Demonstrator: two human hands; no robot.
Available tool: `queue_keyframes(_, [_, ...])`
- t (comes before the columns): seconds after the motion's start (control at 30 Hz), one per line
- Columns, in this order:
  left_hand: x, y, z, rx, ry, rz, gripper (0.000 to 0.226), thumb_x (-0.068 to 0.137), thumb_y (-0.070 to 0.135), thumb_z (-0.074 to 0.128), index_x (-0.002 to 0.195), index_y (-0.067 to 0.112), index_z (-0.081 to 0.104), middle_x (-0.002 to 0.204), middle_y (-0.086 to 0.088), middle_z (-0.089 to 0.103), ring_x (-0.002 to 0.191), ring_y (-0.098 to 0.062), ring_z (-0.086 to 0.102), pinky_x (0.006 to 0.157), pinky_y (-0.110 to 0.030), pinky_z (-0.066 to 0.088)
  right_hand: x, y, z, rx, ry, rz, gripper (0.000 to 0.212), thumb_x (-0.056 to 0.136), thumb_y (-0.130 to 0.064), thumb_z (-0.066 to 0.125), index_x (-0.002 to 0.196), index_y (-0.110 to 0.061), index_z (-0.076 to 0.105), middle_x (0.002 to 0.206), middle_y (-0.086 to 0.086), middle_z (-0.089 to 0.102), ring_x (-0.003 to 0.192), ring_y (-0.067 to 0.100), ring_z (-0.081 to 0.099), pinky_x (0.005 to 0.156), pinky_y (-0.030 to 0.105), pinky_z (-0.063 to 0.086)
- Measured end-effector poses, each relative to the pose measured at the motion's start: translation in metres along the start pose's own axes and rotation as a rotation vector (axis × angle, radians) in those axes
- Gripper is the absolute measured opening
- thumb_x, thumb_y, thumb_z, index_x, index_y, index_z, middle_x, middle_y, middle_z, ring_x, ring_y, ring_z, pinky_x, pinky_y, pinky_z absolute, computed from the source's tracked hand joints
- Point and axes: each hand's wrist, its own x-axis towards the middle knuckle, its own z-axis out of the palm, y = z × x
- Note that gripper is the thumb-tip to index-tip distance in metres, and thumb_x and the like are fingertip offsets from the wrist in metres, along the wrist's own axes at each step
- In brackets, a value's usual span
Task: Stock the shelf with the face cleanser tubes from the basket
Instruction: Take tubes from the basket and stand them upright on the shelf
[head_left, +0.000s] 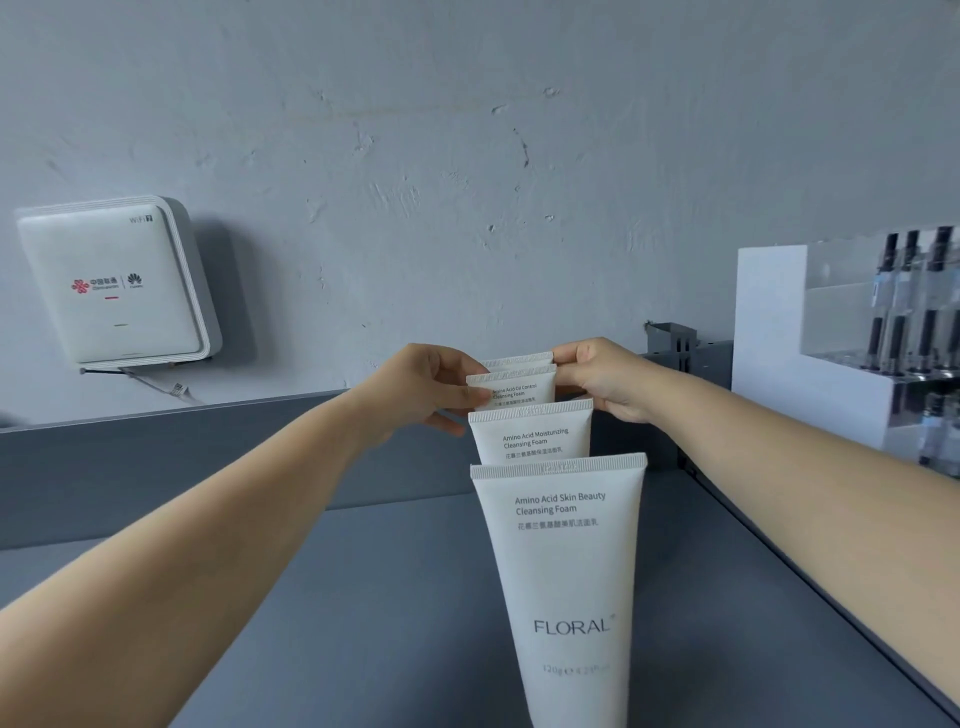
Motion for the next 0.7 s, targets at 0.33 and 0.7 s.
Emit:
queue_keyframes(0.33, [-0.007, 0.001, 0.006, 0.062, 0.058, 0.020, 0.010, 0.085, 0.011, 0.066, 0.093, 0.016, 0.065, 0.084, 0.002, 0.069, 0.069, -0.008, 0.065, 0.077, -0.032, 0.058, -0.016, -0.010, 0.004, -0.033, 0.104, -0.010, 0.017, 0.090, -0.003, 0.056, 0.102, -0.011, 0.064, 0.086, -0.003, 0.070, 0.076, 0.005, 0.066, 0.066, 0.021, 0.056])
queue_keyframes(0.7, [-0.036, 0.042, 0.000, 0.394, 0.378, 0.285, 0.024, 0.089, 0.029, 0.058, 0.110, 0.017, 0.060, 0.095, 0.006, 0.059, 0.073, -0.018, 0.054, 0.059, -0.024, 0.041, -0.085, -0.059, 0.004, -0.725, 0.588, -0.249, 0.020, 0.084, -0.017, 0.058, 0.104, -0.014, 0.063, 0.092, -0.002, 0.058, 0.082, 0.015, 0.053, 0.074, 0.023, 0.039])
